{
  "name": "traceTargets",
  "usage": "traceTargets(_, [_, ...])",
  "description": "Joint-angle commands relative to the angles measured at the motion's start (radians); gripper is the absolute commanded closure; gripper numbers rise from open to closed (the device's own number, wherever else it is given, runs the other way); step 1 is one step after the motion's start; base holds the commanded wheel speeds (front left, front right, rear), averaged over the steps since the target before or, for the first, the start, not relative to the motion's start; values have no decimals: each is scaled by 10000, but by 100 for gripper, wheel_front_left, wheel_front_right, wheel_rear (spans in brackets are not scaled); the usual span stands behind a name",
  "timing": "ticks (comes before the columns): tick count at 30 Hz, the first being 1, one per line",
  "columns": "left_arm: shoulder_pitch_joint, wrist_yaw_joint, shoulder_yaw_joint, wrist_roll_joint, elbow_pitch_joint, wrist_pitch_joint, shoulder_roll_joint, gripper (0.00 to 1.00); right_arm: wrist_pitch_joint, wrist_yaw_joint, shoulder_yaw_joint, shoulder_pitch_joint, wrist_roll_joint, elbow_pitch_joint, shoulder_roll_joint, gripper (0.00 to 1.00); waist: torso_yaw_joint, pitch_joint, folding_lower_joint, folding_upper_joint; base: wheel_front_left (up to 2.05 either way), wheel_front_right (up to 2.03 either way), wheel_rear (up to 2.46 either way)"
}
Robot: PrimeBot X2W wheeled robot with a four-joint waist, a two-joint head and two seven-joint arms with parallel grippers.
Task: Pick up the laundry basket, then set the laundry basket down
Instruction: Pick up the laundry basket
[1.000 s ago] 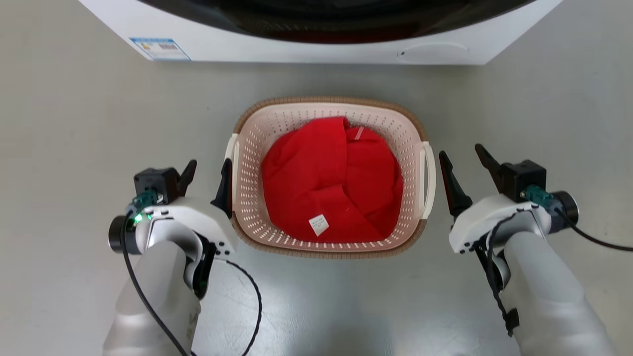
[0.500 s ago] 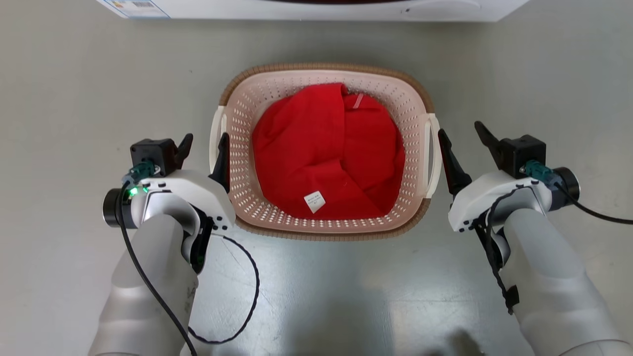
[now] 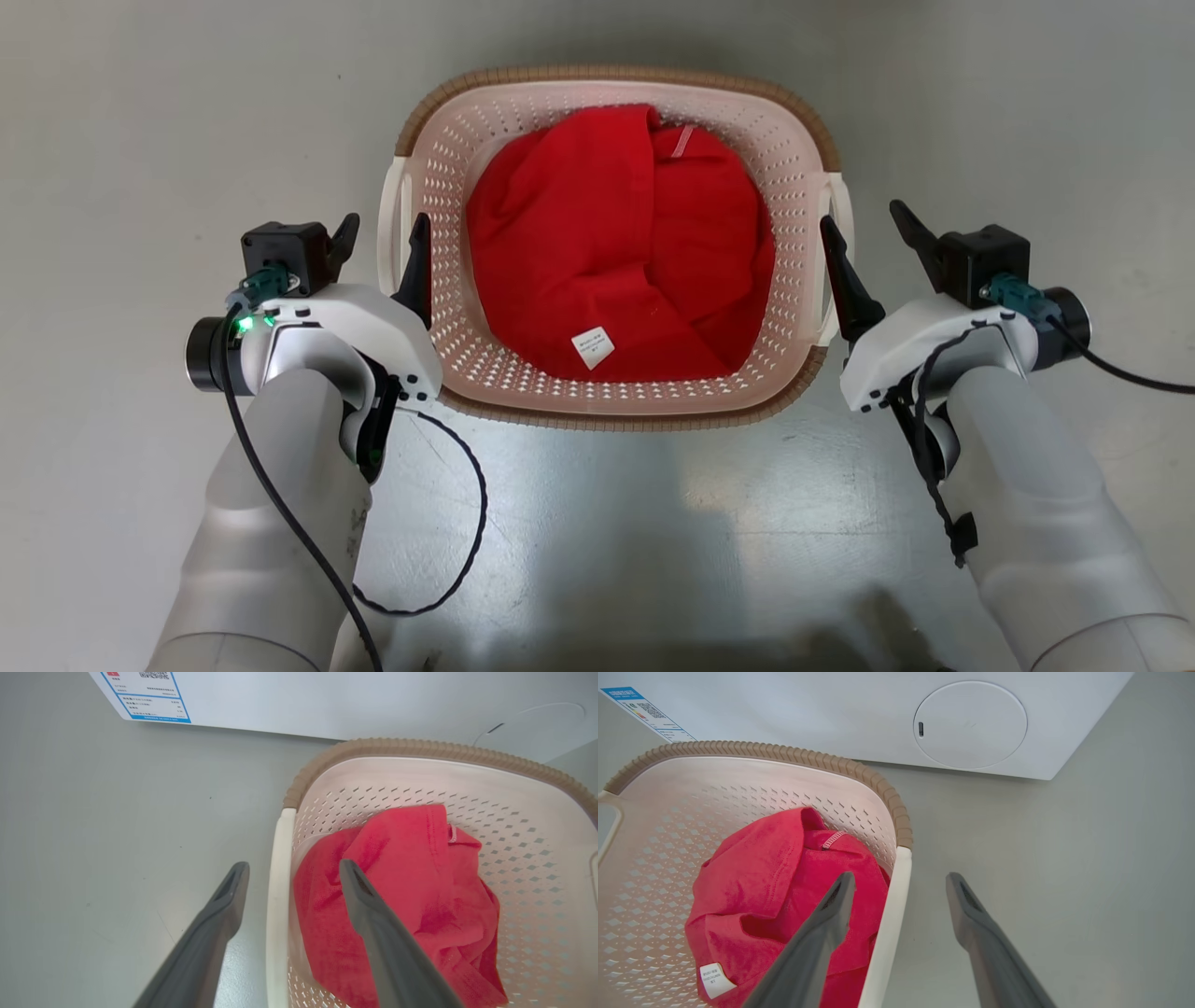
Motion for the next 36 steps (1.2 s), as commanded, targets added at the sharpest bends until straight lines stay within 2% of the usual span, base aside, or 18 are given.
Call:
traceTargets(1, [-16, -73, 180, 45, -1, -92, 239, 0, -107, 62, 255, 92, 85, -13, 120, 0, 31, 138, 0, 0, 0, 0, 0])
traceTargets(18, [-414, -40, -32, 55, 285, -92, 199, 0, -107, 62, 579, -79, 330, 309, 120, 0, 178, 758, 0, 0, 0, 0, 0])
traceTargets(36, [-821, 31, -530, 100, 782, -92, 194, 0, -107, 62, 1427, -535, 1128, 890, 120, 0, 192, 1252, 0, 0, 0, 0, 0])
